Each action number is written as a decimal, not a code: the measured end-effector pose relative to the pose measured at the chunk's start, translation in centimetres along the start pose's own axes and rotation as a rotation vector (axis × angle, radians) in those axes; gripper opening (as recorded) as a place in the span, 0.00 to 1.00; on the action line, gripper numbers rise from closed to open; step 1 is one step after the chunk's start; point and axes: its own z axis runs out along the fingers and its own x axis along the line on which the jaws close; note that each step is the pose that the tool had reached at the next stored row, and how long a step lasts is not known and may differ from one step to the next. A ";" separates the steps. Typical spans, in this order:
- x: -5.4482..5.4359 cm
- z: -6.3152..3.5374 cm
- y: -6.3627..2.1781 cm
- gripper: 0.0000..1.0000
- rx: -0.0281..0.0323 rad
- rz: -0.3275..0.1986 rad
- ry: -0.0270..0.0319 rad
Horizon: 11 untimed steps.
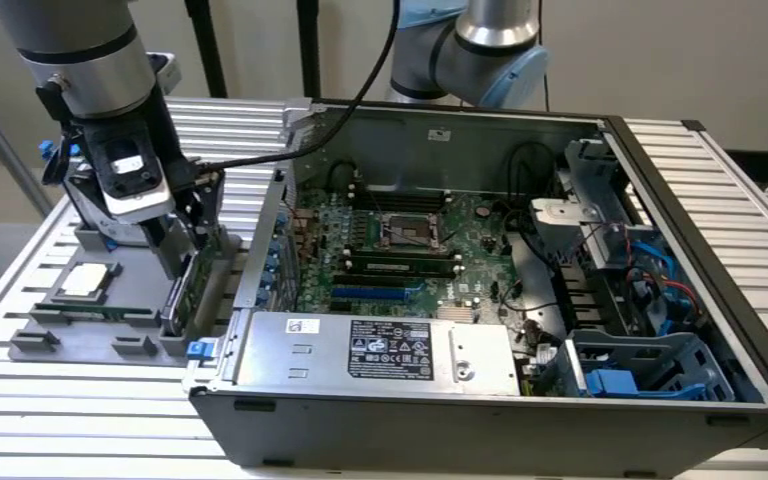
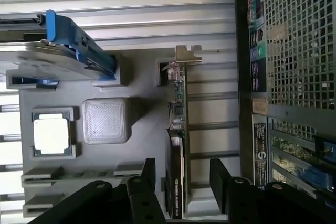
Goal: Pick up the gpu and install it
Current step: 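Pick up the gpu and move the gpu toward the slot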
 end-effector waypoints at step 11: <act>0.1 2.00 -0.13 1.00 0.0003 0.008 -0.0002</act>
